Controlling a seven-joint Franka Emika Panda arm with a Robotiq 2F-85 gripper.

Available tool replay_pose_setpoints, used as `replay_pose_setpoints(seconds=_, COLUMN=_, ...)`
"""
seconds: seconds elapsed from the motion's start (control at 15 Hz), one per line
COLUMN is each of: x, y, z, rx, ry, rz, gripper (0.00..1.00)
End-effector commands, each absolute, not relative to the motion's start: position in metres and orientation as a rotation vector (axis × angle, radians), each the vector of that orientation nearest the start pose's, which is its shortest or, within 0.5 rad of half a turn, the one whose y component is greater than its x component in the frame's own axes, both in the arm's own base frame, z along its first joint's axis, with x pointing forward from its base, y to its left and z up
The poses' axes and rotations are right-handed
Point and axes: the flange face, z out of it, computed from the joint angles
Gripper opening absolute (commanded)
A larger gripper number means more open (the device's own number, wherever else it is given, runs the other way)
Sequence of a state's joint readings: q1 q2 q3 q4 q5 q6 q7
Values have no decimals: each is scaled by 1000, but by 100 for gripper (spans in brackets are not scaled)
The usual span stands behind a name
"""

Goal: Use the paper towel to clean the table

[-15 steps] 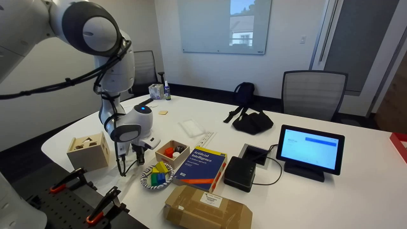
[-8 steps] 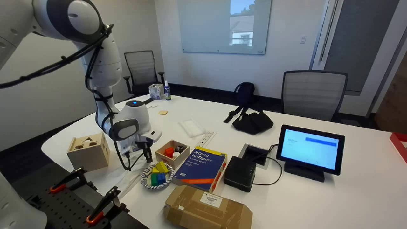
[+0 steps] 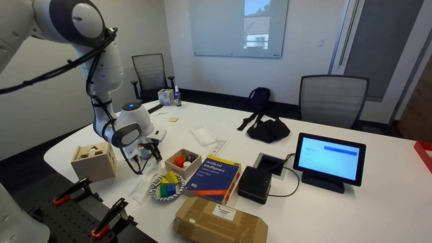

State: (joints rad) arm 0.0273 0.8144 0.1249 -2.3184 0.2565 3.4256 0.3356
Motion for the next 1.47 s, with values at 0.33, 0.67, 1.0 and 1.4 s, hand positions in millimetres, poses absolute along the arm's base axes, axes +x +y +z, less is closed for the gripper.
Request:
replay_pose_setpoints(seconds=0.33, x=486, y=61, z=23, rx=-2766, ry=510, rz=-163, gripper=1)
replay_pose_setpoints(seconds=0.67, x=472, y=48, z=8, rx=-2750, ry=520, rz=118, gripper=1)
replay_pose_setpoints(seconds=1.0, x=465, y=28, z=14, rx=-2858, ry=777, rz=112, gripper=1)
replay_pose_setpoints(seconds=1.4, x=471, y=28, z=25, rx=-3034, ry=915, rz=-114, gripper=1)
